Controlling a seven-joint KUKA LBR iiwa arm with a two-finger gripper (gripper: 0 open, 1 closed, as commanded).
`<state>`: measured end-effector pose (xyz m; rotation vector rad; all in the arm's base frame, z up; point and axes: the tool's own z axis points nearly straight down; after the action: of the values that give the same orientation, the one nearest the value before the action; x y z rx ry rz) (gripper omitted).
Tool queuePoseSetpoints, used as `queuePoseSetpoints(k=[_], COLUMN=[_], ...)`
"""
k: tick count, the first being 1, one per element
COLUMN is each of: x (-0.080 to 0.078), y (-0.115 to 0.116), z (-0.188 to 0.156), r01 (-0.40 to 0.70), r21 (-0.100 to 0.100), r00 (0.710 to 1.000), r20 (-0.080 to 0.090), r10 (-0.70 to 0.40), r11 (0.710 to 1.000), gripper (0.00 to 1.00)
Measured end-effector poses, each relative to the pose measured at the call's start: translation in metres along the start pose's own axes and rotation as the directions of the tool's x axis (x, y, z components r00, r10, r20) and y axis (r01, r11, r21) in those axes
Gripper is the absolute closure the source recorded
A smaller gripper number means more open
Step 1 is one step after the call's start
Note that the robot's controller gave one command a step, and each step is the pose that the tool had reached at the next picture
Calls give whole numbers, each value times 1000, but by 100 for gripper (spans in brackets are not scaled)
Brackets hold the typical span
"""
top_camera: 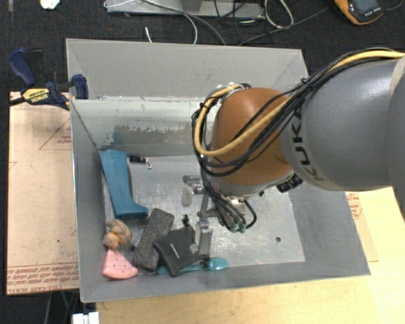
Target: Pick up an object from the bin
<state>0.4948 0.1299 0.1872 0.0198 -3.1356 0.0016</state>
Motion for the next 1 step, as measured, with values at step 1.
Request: queuePoseSetpoints(k=[1], x=[8], y=[33], z=[-18], r01=[80], r21=[-2], r00=[997], r20=[0], r10=[-80], r11=[997], gripper=[0])
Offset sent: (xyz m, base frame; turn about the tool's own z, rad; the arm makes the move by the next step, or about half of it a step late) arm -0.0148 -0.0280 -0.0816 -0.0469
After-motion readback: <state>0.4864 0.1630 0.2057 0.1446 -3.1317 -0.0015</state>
